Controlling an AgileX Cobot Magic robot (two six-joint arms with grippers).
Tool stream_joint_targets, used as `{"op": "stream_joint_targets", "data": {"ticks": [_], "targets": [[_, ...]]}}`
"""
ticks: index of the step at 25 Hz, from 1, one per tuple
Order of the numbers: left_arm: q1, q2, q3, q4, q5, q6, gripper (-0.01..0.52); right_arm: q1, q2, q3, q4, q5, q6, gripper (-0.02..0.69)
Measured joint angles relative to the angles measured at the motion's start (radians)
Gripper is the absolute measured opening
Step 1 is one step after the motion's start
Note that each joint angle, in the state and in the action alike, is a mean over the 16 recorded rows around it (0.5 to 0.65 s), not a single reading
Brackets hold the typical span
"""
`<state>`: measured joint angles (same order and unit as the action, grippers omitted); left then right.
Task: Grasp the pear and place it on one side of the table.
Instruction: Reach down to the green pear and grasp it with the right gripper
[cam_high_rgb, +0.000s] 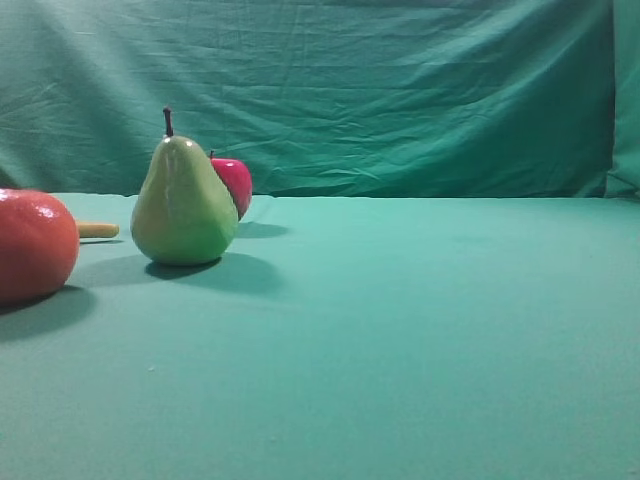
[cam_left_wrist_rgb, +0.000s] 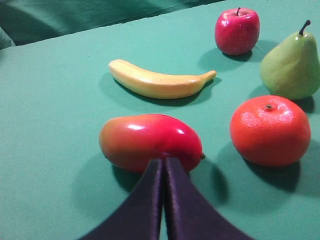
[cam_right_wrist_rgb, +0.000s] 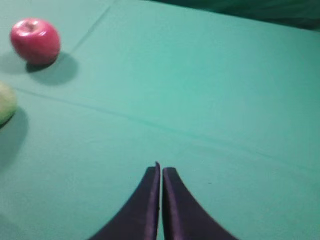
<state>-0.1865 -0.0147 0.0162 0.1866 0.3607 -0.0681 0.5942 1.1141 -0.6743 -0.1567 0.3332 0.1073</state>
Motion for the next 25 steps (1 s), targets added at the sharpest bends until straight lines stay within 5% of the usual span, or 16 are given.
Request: {"op": "stream_joint_targets", "data": {"ticks": [16, 21, 25], "targets": [[0.000, 0.000, 0.000, 0.000, 0.000, 0.000, 0.000, 0.247, 0.575, -0.553, 0.002, 0.153, -0.075, 0.594], [0.000, 0.000, 0.000, 0.000, 0.000, 0.000, 0.000, 0.264, 0.717, -0.692, 0.004, 0.205, -0.083, 0.664], [0.000, 0.000, 0.000, 0.000, 0.000, 0.000, 0.000, 0.266, 0.813, -0.765, 0.006, 0.222, -0.084, 0.653]]}}
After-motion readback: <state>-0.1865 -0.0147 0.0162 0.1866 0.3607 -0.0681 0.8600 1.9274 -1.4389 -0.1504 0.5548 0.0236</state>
